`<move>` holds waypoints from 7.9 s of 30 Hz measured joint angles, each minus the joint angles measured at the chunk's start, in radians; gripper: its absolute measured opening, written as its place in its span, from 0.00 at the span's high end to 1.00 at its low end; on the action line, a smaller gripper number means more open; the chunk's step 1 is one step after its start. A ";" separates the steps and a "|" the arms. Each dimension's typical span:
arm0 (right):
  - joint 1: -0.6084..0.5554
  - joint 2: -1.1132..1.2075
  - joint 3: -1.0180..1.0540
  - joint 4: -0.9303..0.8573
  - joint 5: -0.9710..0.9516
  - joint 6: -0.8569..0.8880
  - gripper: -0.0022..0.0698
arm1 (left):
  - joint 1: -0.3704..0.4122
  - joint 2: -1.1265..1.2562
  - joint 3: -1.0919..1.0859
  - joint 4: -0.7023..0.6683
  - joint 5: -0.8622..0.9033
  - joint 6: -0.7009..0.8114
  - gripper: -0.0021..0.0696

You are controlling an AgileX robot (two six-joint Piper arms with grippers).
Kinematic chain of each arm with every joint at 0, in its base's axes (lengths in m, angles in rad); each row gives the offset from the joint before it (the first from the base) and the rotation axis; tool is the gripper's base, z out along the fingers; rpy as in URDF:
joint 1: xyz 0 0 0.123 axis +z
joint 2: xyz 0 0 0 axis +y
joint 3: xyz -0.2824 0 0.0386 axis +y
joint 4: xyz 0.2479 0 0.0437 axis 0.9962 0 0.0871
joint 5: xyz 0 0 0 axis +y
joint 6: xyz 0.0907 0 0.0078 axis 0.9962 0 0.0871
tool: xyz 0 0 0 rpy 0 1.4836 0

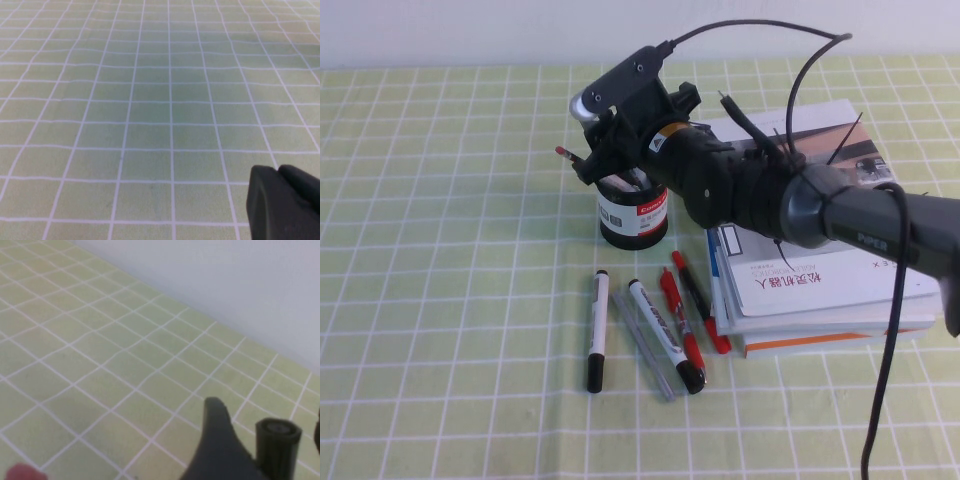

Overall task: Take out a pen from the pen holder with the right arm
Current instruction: 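Take a marker out of the pen holder and lay it on the table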

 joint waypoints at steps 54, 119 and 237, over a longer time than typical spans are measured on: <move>-0.024 0.082 -0.071 0.041 0.026 -0.029 0.76 | 0.000 0.000 0.000 0.000 0.000 0.000 0.98; 0.143 -0.207 -0.045 -0.054 0.996 0.652 0.86 | 0.000 0.000 0.000 0.000 0.000 0.000 0.98; 0.138 -0.493 0.122 -0.366 1.130 0.782 0.83 | 0.000 0.000 0.000 0.000 0.000 0.000 0.98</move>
